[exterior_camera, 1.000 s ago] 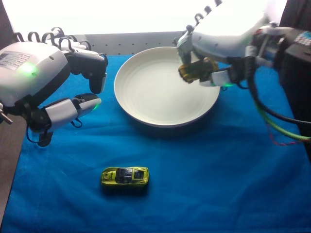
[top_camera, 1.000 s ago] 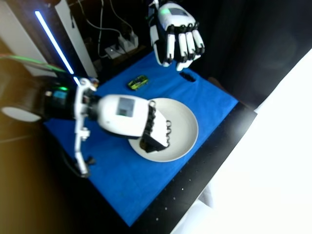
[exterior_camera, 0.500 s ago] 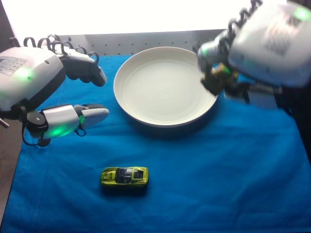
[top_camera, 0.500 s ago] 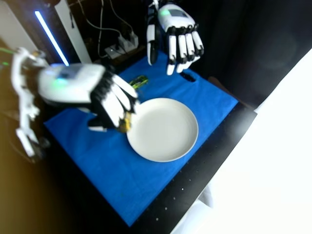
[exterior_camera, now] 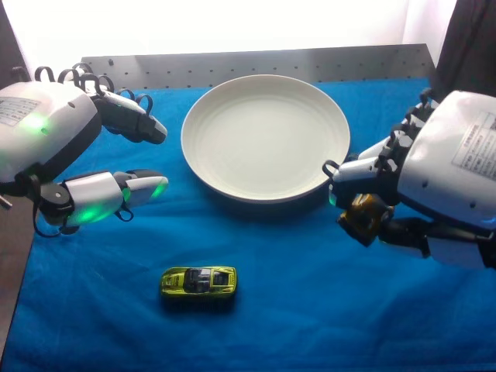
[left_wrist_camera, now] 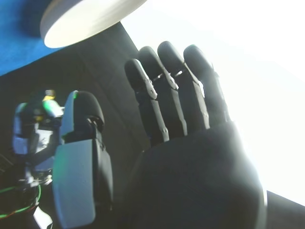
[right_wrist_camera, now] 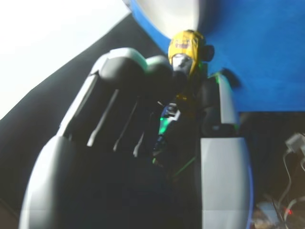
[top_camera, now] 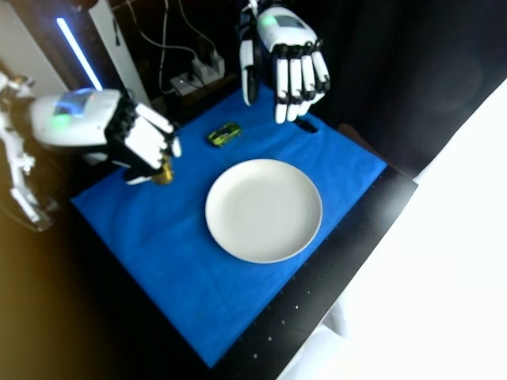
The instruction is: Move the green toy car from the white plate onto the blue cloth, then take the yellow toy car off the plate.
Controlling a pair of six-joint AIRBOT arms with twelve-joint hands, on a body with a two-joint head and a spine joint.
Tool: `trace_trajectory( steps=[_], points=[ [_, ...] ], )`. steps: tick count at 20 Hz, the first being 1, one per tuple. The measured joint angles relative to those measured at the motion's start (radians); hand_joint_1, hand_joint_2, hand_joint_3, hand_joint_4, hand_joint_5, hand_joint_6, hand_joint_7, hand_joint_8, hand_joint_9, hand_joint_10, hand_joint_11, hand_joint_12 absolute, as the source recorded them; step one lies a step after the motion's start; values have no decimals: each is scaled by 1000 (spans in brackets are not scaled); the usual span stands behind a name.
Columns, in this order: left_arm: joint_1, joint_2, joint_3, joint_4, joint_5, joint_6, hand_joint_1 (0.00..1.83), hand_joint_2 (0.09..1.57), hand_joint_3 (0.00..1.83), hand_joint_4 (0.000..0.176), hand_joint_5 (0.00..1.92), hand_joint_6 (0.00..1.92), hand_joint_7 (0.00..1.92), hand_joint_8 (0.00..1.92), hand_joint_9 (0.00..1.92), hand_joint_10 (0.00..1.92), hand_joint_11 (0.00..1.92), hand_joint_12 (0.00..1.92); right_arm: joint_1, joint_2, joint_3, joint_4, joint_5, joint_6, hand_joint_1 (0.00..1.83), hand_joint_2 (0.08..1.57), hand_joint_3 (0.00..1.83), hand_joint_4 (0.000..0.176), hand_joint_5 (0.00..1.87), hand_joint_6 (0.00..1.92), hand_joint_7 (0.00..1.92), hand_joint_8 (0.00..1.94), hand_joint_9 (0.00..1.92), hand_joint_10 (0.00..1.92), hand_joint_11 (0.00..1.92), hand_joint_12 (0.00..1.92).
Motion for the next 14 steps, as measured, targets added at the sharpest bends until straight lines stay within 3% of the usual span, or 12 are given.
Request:
trace_trajectory(
  steps=[1, 2, 3, 4, 5, 6, 7, 8, 9, 11, 12, 14],
  points=[
    [0, 0, -2, 1, -1, 0, 670, 1130, 1, 36, 859, 133, 744, 454, 473, 948, 140, 1614, -23, 0, -4, 1, 10, 2, 1301, 1099, 0, 0, 1089, 642, 979, 1232, 1046, 1431, 1036, 1701],
    [3, 0, -2, 4, -2, 0, 651, 1132, 0, 45, 860, 120, 685, 612, 461, 1105, 193, 1719, -39, -3, -6, 0, 6, 2, 1292, 1088, 0, 0, 1096, 597, 1031, 1195, 1120, 1415, 1115, 1651],
    [4, 0, -2, 2, -1, 0, 651, 1132, 0, 45, 860, 120, 685, 612, 461, 1105, 193, 1719, -47, -10, -7, 0, 2, 2, 1292, 1088, 0, 0, 1096, 597, 1031, 1195, 1120, 1415, 1115, 1651],
    [4, 0, -2, 1, 0, 0, 649, 1135, 0, 37, 857, 110, 620, 741, 430, 1124, 154, 1691, -58, -19, -8, 2, -1, 3, 1248, 1013, 0, 0, 859, 666, 968, 818, 913, 1062, 770, 1503],
    [4, 0, -2, 2, -1, 0, 645, 1128, 0, 43, 861, 108, 626, 712, 446, 1060, 155, 1659, -63, -24, -8, 2, -11, 3, 1149, 959, 0, 0, 719, 475, 795, 548, 677, 800, 467, 1472],
    [4, 0, -2, 2, -1, 0, 677, 1128, 0, 21, 865, 106, 630, 692, 463, 1039, 175, 1637, -65, -27, -8, 5, -13, 3, 1052, 940, 0, 0, 634, 301, 684, 331, 559, 616, 255, 1452],
    [4, 0, -2, 0, -1, 0, 660, 1130, 0, 28, 867, 105, 642, 674, 487, 1015, 202, 1618, -65, -28, -7, 6, -21, 3, 1009, 937, 0, 0, 599, 183, 627, 199, 500, 536, 169, 1474],
    [4, 0, -2, -1, 0, 0, 660, 1130, 0, 28, 867, 105, 642, 674, 487, 1015, 202, 1618, -65, -29, -7, 9, -20, 3, 1009, 937, 0, 0, 599, 183, 627, 199, 500, 536, 169, 1474],
    [4, 0, -2, 0, -1, 0, 657, 1126, 0, 39, 879, 110, 600, 837, 449, 1229, 221, 1773, -65, -31, -7, 9, -19, 3, 896, 934, 0, 0, 423, 46, 432, 59, 288, 559, 15, 1570],
    [4, 0, -2, 0, -1, 0, 649, 1123, 0, 50, 881, 112, 580, 901, 443, 1281, 237, 1804, -65, -36, -7, 12, -23, 3, 885, 929, 0, 0, 381, 16, 390, 29, 213, 614, 2, 1573],
    [4, 0, -2, 0, -1, 0, 672, 1120, 0, 50, 882, 115, 565, 885, 427, 1212, 194, 1771, -65, -36, -6, 14, -24, 3, 953, 919, 0, 0, 317, 8, 423, 37, 183, 654, 0, 1571],
    [5, 0, -2, 0, -2, 0, 673, 1134, 0, 28, 874, 110, 595, 735, 421, 1069, 129, 1653, -65, -36, -1, 19, -23, 2, 922, 940, 3, 0, 401, 47, 459, 49, 167, 739, 0, 1563]
  ],
)
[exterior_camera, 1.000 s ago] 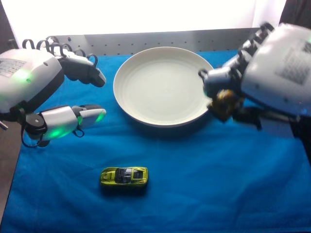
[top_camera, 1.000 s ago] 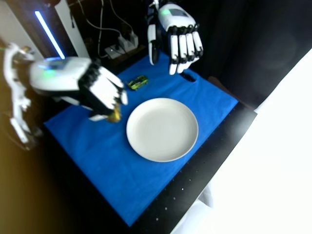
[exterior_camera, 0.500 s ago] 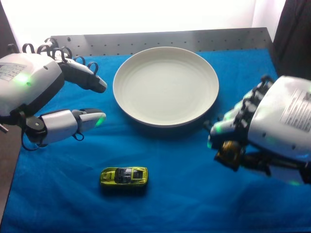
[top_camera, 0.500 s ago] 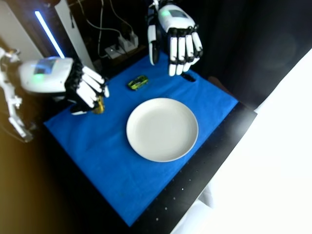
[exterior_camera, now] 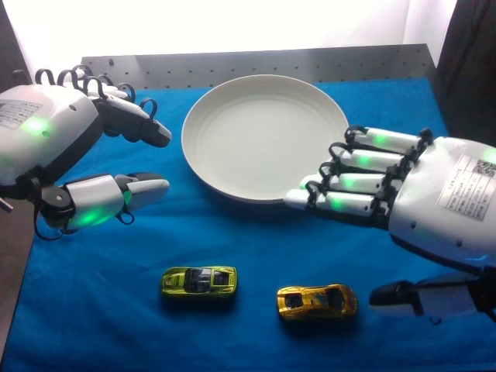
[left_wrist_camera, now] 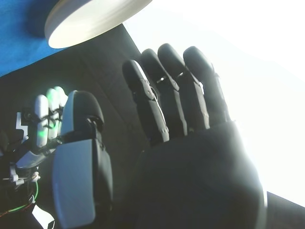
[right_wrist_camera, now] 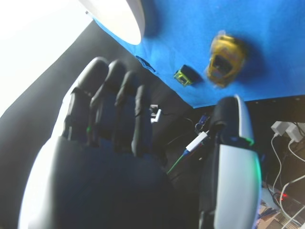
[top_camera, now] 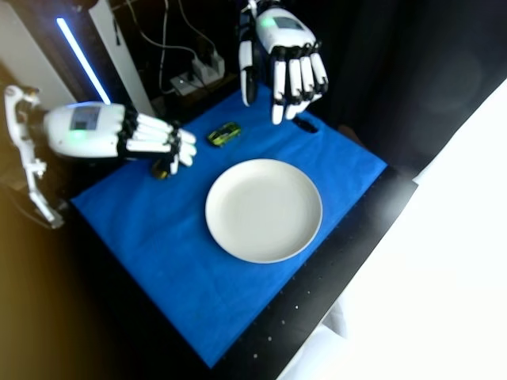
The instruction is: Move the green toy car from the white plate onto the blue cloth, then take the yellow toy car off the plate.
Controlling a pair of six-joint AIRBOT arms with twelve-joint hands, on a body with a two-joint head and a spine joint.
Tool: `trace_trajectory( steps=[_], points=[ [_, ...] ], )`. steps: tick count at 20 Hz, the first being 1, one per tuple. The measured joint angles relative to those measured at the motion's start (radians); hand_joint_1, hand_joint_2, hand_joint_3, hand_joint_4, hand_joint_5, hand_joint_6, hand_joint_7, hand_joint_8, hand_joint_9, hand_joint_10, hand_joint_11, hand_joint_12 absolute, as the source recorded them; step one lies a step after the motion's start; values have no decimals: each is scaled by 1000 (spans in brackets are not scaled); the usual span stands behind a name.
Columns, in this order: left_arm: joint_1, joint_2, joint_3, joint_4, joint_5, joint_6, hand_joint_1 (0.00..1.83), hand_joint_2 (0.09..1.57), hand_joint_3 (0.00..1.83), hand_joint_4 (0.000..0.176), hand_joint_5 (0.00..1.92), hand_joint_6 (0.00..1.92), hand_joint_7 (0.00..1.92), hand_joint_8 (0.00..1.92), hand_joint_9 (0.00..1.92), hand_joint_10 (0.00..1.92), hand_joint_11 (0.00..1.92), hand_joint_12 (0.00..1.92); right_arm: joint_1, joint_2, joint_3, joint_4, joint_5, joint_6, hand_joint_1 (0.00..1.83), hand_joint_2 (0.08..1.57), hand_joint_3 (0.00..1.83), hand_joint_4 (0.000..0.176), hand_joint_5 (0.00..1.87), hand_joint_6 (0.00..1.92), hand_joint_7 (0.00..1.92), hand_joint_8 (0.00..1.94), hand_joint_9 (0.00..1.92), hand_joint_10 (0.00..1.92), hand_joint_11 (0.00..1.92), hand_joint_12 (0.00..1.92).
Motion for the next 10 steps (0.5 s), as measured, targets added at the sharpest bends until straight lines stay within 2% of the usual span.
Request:
trace_trajectory(
  steps=[1, 2, 3, 4, 6, 7, 8, 9, 10],
  points=[
    [0, 0, -2, -2, -1, 0, 693, 1143, 1, 4, 877, 108, 635, 662, 456, 985, 136, 1600, 0, 1, 1, 12, 0, 0, 878, 957, 6, 0, 439, 79, 482, 66, 182, 809, 0, 1590],
    [2, 0, -4, -2, -4, 0, 693, 1143, 1, 4, 877, 108, 635, 662, 456, 985, 136, 1600, 0, 3, 1, 16, 1, 0, 878, 957, 6, 0, 439, 79, 482, 66, 182, 809, 0, 1590],
    [2, 0, -4, 0, -11, 0, 885, 1230, 0, 169, 741, 1296, 603, 722, 415, 1099, 116, 1712, 0, 13, 1, 24, 10, 0, 935, 979, 6, 0, 445, 423, 557, 200, 286, 924, 66, 1691],
    [4, 0, -4, 0, -17, 0, 869, 1254, 0, 175, 700, 1387, 559, 784, 403, 1142, 137, 1719, 0, 22, 1, 28, 21, 0, 909, 1006, 9, 0, 353, 577, 521, 292, 270, 973, 62, 1695],
    [8, 2, -4, -8, -26, 0, 838, 1283, 0, 176, 650, 1467, 495, 900, 361, 1247, 131, 1796, 0, 44, 8, 54, 66, -1, 991, 1018, 2, 0, 343, 690, 497, 480, 328, 1000, 130, 1673],
    [9, 6, -5, -6, -33, 0, 831, 1287, 0, 176, 644, 1476, 531, 846, 399, 1173, 151, 1756, 0, 51, 19, 79, 101, -3, 999, 1025, 4, 0, 369, 717, 488, 574, 298, 1062, 95, 1718],
    [11, 10, -5, -5, -47, -4, 686, 1203, 0, 39, 615, 892, 605, 737, 478, 1043, 231, 1652, 0, 54, 29, 115, 132, -17, 996, 1054, 10, 0, 368, 765, 455, 702, 282, 1136, 116, 1737],
    [13, 13, -5, -4, -59, -5, 836, 1236, 0, 149, 697, 1270, 668, 703, 534, 1026, 277, 1656, 0, 55, 39, 149, 153, -39, 1054, 1050, 5, 0, 375, 797, 447, 791, 293, 1166, 133, 1736],
    [13, 13, -5, -11, -76, -9, 857, 1252, 0, 171, 695, 1375, 671, 776, 512, 1144, 266, 1742, 0, 59, 51, 196, 173, -60, 1127, 1058, 6, 0, 368, 908, 434, 1015, 306, 1343, 171, 1853]
  ],
)
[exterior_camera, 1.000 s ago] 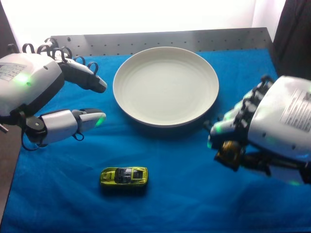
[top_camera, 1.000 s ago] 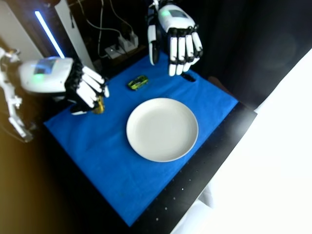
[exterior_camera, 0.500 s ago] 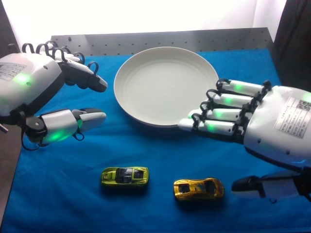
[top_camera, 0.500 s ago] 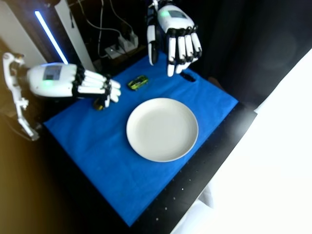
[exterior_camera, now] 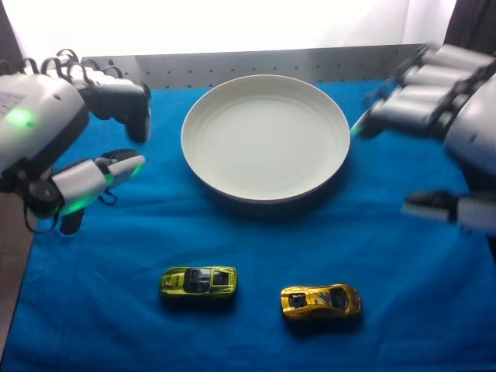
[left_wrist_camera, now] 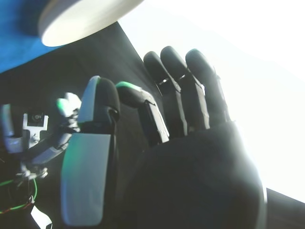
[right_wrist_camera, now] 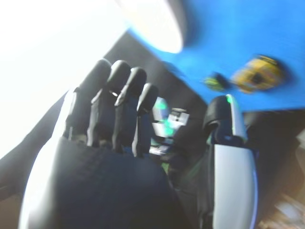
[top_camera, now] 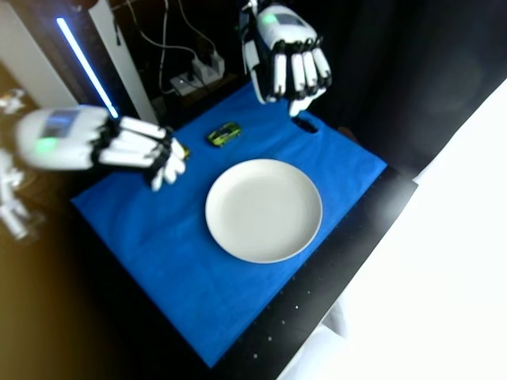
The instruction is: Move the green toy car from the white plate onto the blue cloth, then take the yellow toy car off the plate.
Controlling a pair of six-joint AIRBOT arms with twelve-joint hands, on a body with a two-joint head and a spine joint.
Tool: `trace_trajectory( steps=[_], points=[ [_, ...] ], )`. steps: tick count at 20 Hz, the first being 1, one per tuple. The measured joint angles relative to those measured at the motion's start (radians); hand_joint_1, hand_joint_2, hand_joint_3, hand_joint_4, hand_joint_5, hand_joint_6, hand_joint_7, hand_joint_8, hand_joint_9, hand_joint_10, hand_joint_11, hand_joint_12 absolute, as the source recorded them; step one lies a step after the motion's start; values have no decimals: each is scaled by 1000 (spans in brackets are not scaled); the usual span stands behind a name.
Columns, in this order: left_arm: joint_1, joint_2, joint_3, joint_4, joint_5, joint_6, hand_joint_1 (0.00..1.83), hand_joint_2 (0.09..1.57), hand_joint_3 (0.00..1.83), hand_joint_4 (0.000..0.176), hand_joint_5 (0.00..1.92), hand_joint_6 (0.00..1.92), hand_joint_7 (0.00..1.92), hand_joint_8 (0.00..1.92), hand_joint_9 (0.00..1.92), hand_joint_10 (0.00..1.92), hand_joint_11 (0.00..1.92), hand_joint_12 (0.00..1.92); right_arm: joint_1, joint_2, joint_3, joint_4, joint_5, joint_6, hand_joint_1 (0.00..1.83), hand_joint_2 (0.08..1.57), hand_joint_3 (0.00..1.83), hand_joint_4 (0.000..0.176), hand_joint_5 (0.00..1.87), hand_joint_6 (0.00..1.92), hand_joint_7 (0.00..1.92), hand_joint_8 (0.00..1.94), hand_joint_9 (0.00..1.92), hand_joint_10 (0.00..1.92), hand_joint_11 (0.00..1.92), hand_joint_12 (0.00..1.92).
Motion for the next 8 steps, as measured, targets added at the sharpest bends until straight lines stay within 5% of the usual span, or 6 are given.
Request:
trace_trajectory(
  steps=[2, 4, 5, 6, 7, 8],
  points=[
    [0, 0, 0, 1, -20, -15, 866, 1256, 1, 176, 694, 1403, 688, 721, 516, 1107, 259, 1711, 0, 3, 19, 64, 51, -8, 1229, 1110, 29, 0, 281, 1027, 391, 1185, 278, 1399, 78, 1918],
    [6, 8, 6, 12, -43, -59, 883, 1242, 2, 176, 719, 1369, 706, 682, 528, 1068, 284, 1659, -3, 11, 23, 99, 111, -11, 1159, 1146, 43, 0, 252, 1027, 378, 1145, 304, 1340, 112, 1859],
    [16, 14, 16, 16, -77, -108, 1118, 1256, 0, 10, 696, 1313, 746, 1424, 568, 1092, 343, 1696, -3, 16, 23, 114, 154, -17, 1123, 1152, 51, 0, 245, 1033, 406, 1074, 365, 1332, 246, 1866],
    [27, 18, 25, 10, -103, -145, 927, 1250, 0, 143, 708, 1366, 663, 1019, 545, 1059, 258, 1658, -3, 18, 23, 129, 187, -20, 1036, 1160, 51, 0, 248, 1080, 417, 1080, 372, 1328, 250, 1854],
    [38, 23, 37, 8, -137, -192, 882, 1252, 0, 169, 705, 1384, 695, 784, 549, 1002, 261, 1605, -5, 17, 23, 150, 234, -20, 1030, 1164, 45, 0, 227, 1166, 424, 1176, 411, 1369, 328, 1834],
    [38, 26, 51, 8, -158, -233, 885, 1243, 0, 175, 722, 1362, 746, 622, 593, 915, 346, 1525, -23, 17, 22, 165, 283, -21, 1037, 1166, 40, 0, 189, 1219, 407, 1236, 421, 1387, 368, 1815]
  ],
)
